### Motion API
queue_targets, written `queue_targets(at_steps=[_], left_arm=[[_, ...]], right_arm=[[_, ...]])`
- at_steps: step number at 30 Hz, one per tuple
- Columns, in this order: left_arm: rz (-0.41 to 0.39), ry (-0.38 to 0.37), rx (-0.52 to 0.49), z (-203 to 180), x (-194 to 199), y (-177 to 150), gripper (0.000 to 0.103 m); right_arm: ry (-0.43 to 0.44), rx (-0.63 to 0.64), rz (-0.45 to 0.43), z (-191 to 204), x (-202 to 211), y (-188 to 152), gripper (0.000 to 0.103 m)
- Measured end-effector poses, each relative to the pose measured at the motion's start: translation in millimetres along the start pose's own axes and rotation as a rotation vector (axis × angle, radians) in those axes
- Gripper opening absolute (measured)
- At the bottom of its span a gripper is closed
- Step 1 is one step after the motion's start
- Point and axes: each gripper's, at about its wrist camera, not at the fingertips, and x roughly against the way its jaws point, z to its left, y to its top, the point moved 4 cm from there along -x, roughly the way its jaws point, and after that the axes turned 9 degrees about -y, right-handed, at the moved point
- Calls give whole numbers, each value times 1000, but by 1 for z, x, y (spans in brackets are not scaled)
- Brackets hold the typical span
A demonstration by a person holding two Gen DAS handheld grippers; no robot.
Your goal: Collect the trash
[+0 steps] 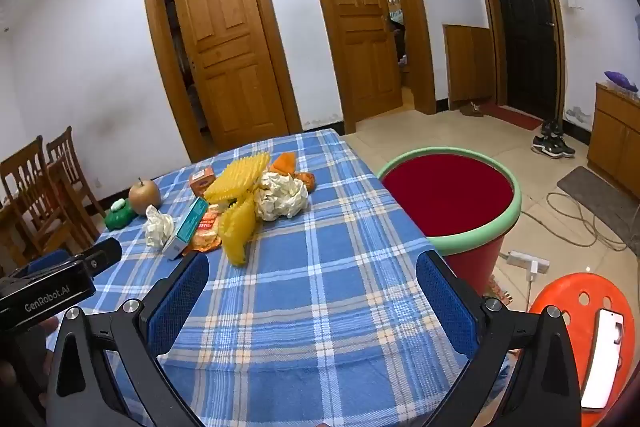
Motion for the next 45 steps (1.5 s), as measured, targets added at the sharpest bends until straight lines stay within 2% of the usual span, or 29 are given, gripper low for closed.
queue_targets(at_steps=[4, 6, 45], left_arm=[[-15, 3, 6, 0, 1, 0, 101], [-13, 6, 5, 0, 2, -1, 101], [-20, 25, 26, 8, 14, 1, 101]], right_arm=[[6, -14, -1, -7, -1, 2, 103], [-6, 10, -35, 0, 4, 1, 103], [-5, 26, -16, 4, 9, -2, 103]])
